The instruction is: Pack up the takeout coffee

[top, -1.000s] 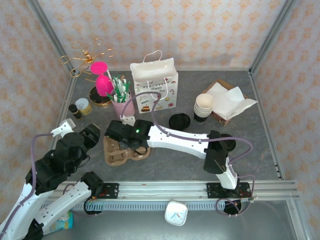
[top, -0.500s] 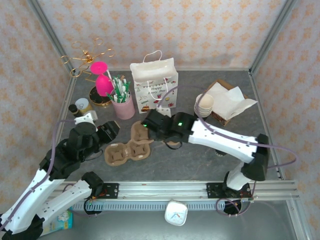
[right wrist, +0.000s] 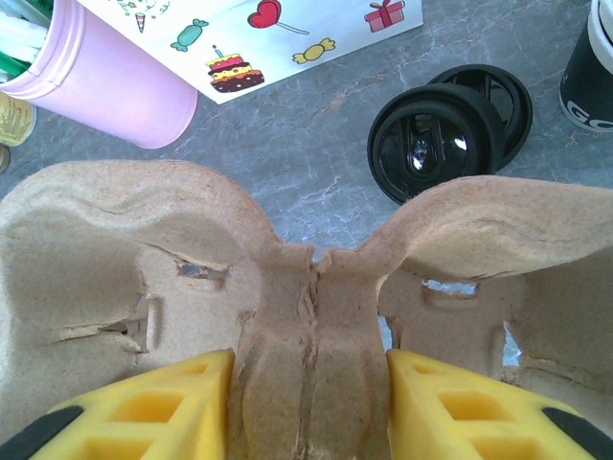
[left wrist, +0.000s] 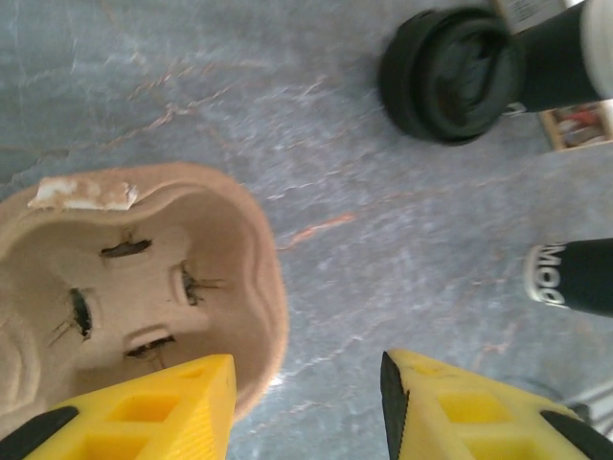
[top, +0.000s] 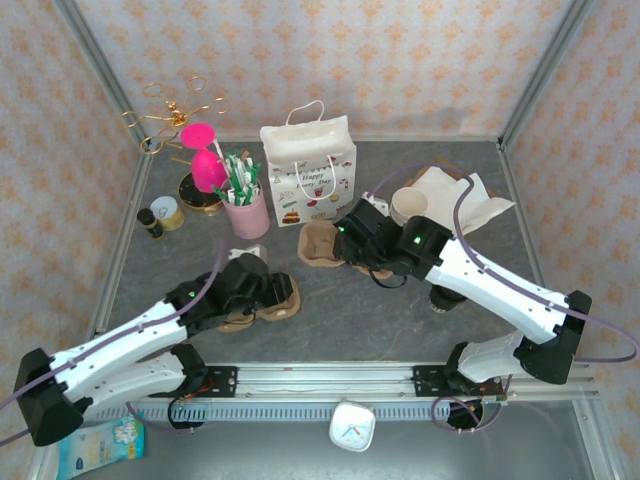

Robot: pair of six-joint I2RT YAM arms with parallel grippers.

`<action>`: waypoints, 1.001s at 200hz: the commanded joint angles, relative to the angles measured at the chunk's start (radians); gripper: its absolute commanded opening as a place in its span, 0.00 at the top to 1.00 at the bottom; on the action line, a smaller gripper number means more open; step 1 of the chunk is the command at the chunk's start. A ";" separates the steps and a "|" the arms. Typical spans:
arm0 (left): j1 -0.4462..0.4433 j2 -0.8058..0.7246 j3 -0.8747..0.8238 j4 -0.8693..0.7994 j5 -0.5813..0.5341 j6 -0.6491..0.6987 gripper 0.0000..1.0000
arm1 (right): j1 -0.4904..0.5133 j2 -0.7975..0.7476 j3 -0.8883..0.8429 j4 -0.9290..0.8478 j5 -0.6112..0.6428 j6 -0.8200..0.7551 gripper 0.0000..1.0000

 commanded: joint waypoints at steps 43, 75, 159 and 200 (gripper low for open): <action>0.040 0.142 -0.070 0.155 -0.076 0.007 0.56 | -0.014 -0.023 -0.034 0.037 0.005 -0.034 0.57; 0.113 0.198 -0.082 0.168 -0.100 0.028 0.58 | -0.017 -0.020 -0.033 0.051 0.003 -0.042 0.58; 0.404 0.080 -0.125 -0.059 -0.335 0.104 0.58 | -0.017 -0.005 -0.010 0.076 0.004 -0.068 0.58; 0.531 0.054 -0.107 -0.071 -0.352 0.141 0.57 | -0.020 0.009 0.008 0.081 0.004 -0.089 0.58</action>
